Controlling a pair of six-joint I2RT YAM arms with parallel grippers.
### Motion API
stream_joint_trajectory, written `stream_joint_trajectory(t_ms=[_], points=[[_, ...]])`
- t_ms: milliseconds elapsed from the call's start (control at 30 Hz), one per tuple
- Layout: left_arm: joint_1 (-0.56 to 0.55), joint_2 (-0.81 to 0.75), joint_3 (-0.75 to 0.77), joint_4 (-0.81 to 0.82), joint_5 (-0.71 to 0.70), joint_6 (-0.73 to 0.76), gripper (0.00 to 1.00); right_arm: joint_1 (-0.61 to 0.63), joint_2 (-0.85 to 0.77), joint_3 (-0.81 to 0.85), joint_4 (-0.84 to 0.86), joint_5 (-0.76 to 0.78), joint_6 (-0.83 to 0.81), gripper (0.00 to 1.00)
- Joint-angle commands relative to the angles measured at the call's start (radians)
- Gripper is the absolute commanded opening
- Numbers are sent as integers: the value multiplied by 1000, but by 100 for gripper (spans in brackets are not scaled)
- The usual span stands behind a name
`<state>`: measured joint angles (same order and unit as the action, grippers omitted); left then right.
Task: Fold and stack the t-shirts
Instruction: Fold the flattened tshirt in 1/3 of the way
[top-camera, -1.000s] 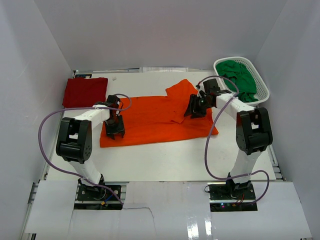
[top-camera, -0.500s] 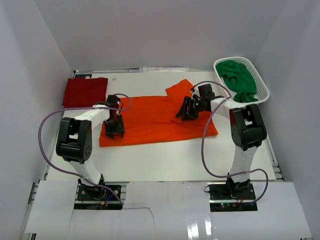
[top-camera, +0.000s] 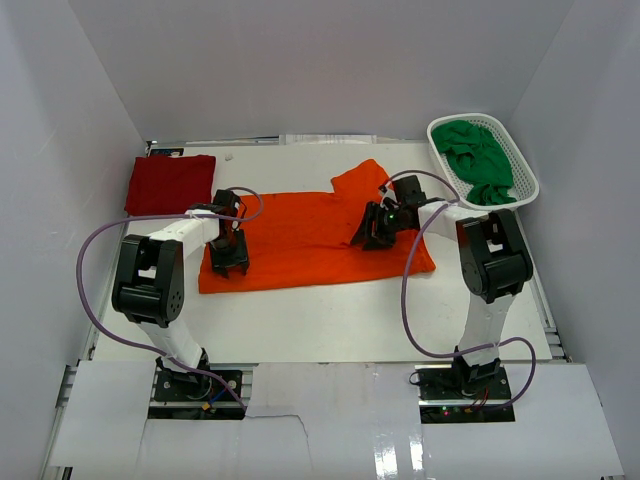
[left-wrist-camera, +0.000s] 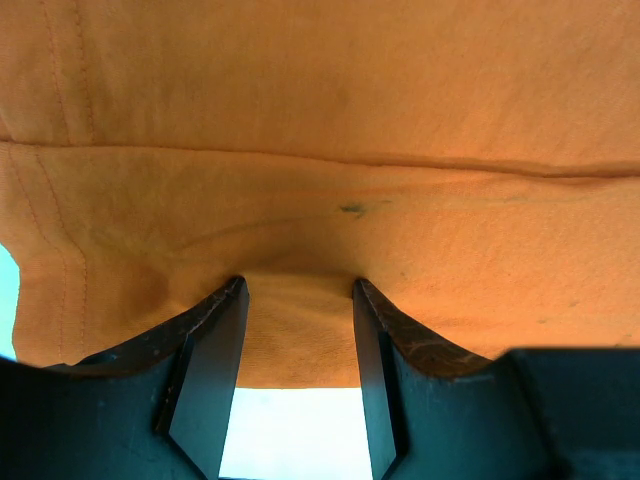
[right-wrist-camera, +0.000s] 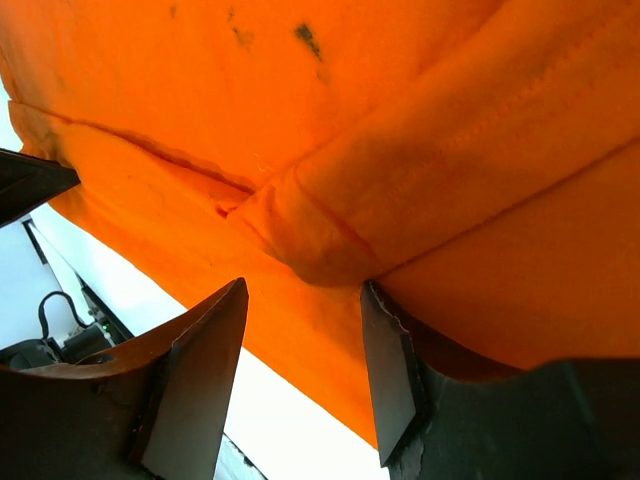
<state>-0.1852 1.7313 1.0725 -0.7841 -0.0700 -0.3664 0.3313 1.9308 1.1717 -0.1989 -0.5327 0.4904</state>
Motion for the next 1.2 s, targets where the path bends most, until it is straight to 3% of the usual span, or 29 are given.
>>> stream_joint_trajectory(t_ms=[0, 200, 333, 467, 767, 1033, 1167], points=[[7, -32, -11, 32, -14, 7, 57, 3, -47, -20, -4, 22, -16, 56], [6, -36, -13, 31, -14, 7, 57, 3, -35, -30, 6, 23, -16, 55], [7, -36, -13, 32, -14, 7, 57, 3, -9, -14, 23, 16, -9, 50], [6, -38, -16, 32, -14, 7, 57, 3, 8, 0, 30, 16, -3, 31], [7, -41, -22, 32, -14, 7, 57, 3, 25, 48, 29, 4, 8, 8], [6, -42, -22, 32, -11, 7, 57, 8, 123, 251, 16, -50, 14, 11], [6, -42, -25, 34, -10, 7, 57, 8, 246, 377, 44, -124, 5, 28]])
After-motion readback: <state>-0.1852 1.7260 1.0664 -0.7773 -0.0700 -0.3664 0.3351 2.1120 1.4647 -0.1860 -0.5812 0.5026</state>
